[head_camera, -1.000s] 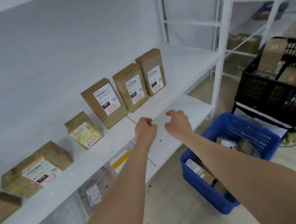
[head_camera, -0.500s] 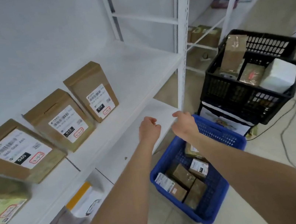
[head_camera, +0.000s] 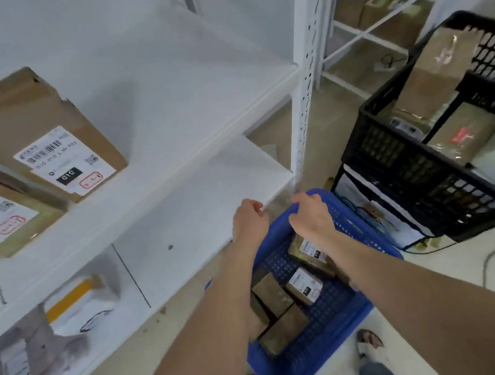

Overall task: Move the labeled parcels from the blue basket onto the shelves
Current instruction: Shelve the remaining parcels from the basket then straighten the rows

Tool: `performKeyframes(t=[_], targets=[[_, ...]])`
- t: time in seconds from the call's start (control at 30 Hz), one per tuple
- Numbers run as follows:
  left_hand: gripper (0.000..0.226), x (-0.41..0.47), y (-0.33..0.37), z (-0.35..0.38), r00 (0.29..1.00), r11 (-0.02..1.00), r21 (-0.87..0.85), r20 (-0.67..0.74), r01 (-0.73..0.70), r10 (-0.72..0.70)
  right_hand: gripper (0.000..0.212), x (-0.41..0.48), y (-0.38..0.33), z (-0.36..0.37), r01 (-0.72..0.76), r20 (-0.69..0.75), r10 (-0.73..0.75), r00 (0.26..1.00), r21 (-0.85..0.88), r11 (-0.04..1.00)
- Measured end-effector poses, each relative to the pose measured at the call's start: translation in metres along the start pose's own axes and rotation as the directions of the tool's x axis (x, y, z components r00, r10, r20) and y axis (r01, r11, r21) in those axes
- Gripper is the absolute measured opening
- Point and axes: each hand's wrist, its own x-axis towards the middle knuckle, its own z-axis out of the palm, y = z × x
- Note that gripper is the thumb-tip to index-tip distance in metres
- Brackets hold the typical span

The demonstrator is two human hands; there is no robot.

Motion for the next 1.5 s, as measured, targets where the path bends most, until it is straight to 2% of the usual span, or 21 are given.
performKeyframes(t=[0.2,0.37,0.47,0.63,0.83,0.9,0.97,1.03,1.07,1.13,1.27,1.33,1.43,1.5], targets=[[0.025,0.021,0.005,0.091,0.989,0.989,-0.012,0.008,0.15,-0.15,0.048,0.057,0.077,-0.007,0.029,0.141,-0.021,0.99,-0.054,0.998],[0.024,0.043,-0.027,0.154,0.972,0.972,-0.04,0.018,0.233,-0.233,0.049,0.093,0.126,0.028,0.011,0.228,0.009,0.974,-0.086,0.996],[0.019,0.058,-0.06,0.193,0.962,0.961,-0.043,0.039,0.273,-0.272,0.05,0.113,0.158,0.063,0.004,0.267,0.024,0.963,-0.103,0.995],[0.033,0.094,-0.125,0.277,0.932,0.935,-0.033,0.097,0.353,-0.349,0.055,0.153,0.234,0.133,-0.047,0.348,0.066,0.935,-0.064,0.997],[0.041,0.127,-0.206,0.379,0.882,0.889,-0.088,0.197,0.45,-0.427,0.076,0.201,0.32,0.21,-0.071,0.402,0.14,0.905,-0.181,0.981],[0.04,0.137,-0.227,0.403,0.867,0.869,-0.128,0.23,0.477,-0.442,0.078,0.219,0.339,0.227,-0.118,0.33,0.178,0.927,-0.194,0.974],[0.043,0.152,-0.245,0.427,0.857,0.856,-0.166,0.277,0.489,-0.436,0.085,0.238,0.355,0.237,-0.232,0.221,0.256,0.941,-0.131,0.964],[0.053,0.164,-0.253,0.448,0.853,0.851,-0.21,0.336,0.481,-0.399,0.099,0.257,0.374,0.246,-0.393,0.184,0.387,0.904,-0.003,0.92],[0.059,0.169,-0.256,0.459,0.851,0.847,-0.242,0.374,0.473,-0.368,0.1,0.264,0.384,0.252,-0.454,0.199,0.44,0.876,0.031,0.89],[0.064,0.177,-0.262,0.482,0.852,0.849,-0.296,0.439,0.438,-0.286,0.089,0.275,0.402,0.265,-0.487,0.234,0.464,0.854,0.047,0.872],[0.039,0.196,-0.269,0.519,0.893,0.845,-0.405,0.417,0.348,-0.168,0.065,0.281,0.417,0.283,-0.439,0.19,0.422,0.886,0.056,0.897],[0.038,0.204,-0.269,0.525,0.9,0.834,-0.426,0.398,0.351,-0.176,0.057,0.282,0.415,0.286,-0.39,0.171,0.383,0.908,0.003,0.921],[0.016,0.209,-0.267,0.521,0.901,0.776,-0.478,0.343,0.412,-0.267,0.053,0.286,0.413,0.29,-0.326,0.158,0.331,0.93,-0.057,0.944],[0.015,0.21,-0.267,0.517,0.867,0.703,-0.515,0.37,0.49,-0.334,0.052,0.285,0.412,0.29,-0.305,0.164,0.309,0.937,-0.049,0.951]])
